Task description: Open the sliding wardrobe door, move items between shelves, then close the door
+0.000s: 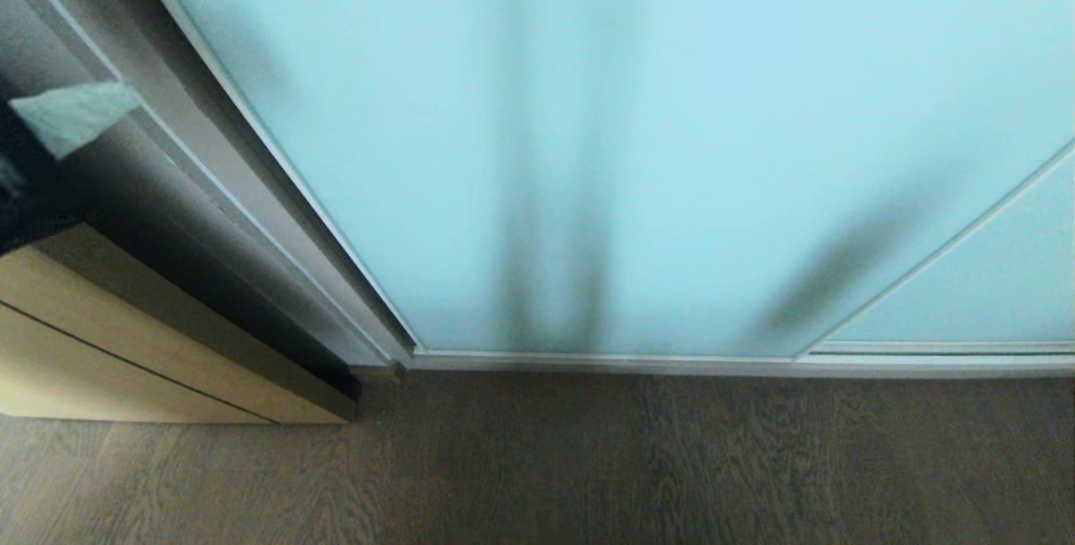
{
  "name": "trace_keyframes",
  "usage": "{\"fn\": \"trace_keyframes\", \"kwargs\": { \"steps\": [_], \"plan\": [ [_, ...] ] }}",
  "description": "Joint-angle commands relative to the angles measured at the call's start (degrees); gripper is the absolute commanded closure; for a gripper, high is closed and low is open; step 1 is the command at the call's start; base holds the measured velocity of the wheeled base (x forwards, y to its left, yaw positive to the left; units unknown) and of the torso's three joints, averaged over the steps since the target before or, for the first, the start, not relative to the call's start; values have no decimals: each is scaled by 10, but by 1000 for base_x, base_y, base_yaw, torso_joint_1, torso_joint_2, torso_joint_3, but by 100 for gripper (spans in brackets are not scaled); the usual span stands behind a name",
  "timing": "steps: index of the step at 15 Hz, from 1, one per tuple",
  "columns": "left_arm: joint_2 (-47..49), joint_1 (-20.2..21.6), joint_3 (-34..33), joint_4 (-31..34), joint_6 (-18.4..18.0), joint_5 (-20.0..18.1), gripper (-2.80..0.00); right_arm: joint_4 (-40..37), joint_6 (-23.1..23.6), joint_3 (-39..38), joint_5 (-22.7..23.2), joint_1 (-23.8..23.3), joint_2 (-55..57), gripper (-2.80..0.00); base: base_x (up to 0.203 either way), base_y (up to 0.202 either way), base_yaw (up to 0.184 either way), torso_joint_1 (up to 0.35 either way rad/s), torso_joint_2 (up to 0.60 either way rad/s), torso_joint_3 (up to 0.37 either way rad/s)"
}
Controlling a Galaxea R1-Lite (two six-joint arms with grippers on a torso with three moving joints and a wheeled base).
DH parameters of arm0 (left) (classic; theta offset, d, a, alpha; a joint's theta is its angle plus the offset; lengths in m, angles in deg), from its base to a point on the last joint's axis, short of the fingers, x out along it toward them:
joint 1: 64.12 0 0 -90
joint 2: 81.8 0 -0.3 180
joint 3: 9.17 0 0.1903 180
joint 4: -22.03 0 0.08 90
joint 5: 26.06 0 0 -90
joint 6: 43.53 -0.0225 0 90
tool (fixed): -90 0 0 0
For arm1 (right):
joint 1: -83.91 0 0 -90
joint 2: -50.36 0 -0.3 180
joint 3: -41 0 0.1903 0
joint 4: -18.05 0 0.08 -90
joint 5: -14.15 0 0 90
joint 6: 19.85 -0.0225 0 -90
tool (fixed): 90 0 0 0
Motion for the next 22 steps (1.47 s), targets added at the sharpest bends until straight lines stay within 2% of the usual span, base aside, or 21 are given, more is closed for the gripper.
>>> {"fn": "trace_keyframes", "kwargs": {
  "steps": [1, 4, 8, 9, 11, 13, 15, 16, 18, 20, 21, 22],
  "plan": [
    [-101, 1, -45, 23, -31, 4, 0, 0, 0, 0, 0, 0, 1, 0, 0, 0, 0, 0, 0, 0],
    [-217, 33, -116, 96, -58, 22, 0, 0, 0, 0, 0, 0, 1, 0, 0, 0, 0, 0, 0, 0],
    [-389, 77, -217, 163, -62, 30, 0, 0, 0, -1, 0, 1, 1, 0, 0, 0, 0, 0, 0, 0],
    [-414, 86, -261, 172, -62, 45, 0, 0, 0, 0, 0, 1, 1, 0, 0, 0, 0, 0, 0, 0],
    [-420, 95, -342, 118, -61, 101, 0, 0, 0, -1, 0, 0, 1, 0, 0, 0, 0, 0, 0, 0],
    [-421, 105, -390, 86, -61, 119, 0, 0, 0, 0, 0, 1, 1, 0, 0, 0, 0, 0, 0, 0],
    [-426, 148, -385, 93, -61, 93, 0, 0, 0, 0, 0, 0, 1, 0, 0, 0, 0, 0, 0, 0],
    [-447, 156, -393, 98, -61, 83, 0, 0, 0, -1, 0, 1, 1, 0, 0, 0, 0, 0, 0, 0],
    [-489, 160, -428, 105, -69, 70, 0, 0, 0, -1, 0, 0, 1, 0, 0, 0, 0, 0, 0, 0],
    [-544, 161, -449, 118, -77, 23, 0, 0, 0, 0, 0, 0, 1, 0, 0, 0, 0, 0, 0, 0],
    [-574, 161, -453, 150, -79, -12, 0, 0, 0, 0, 0, 0, 1, 0, 0, 0, 0, 0, 0, 0],
    [-583, 161, -456, 169, -83, -19, 0, 0, 0, 0, 0, 0, 1, 0, 0, 0, 0, 0, 0, 0]
  ]
}}
